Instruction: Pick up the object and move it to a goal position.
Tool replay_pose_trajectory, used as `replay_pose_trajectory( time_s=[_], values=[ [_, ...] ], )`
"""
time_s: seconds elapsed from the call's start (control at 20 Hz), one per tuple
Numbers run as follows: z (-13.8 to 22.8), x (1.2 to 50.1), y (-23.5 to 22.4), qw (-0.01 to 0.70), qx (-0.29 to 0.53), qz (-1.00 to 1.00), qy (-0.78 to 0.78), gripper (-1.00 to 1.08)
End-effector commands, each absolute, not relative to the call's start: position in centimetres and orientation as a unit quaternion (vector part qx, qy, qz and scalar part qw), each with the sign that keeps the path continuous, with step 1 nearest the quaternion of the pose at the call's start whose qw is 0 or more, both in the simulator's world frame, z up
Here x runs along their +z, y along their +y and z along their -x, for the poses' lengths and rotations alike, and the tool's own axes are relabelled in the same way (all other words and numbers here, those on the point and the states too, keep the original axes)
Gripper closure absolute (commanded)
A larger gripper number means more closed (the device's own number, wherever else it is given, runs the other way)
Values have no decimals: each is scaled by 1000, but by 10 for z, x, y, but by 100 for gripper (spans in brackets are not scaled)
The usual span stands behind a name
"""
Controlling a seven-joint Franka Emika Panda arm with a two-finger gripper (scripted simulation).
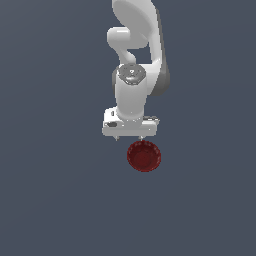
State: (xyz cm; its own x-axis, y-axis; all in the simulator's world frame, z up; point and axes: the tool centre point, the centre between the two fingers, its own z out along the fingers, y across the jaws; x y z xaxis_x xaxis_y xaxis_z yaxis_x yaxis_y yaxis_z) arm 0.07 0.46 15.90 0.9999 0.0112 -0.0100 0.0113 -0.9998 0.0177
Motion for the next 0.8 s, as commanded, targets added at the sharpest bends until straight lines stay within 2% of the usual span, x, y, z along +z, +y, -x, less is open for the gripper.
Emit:
replay_pose_trajectory(
  time_s=[0.0, 0.75],
  values=[
    [-1, 159, 5, 9, -5, -1000, 6, -20],
    [-11, 157, 23, 7, -5, -1000, 8, -20]
  ],
)
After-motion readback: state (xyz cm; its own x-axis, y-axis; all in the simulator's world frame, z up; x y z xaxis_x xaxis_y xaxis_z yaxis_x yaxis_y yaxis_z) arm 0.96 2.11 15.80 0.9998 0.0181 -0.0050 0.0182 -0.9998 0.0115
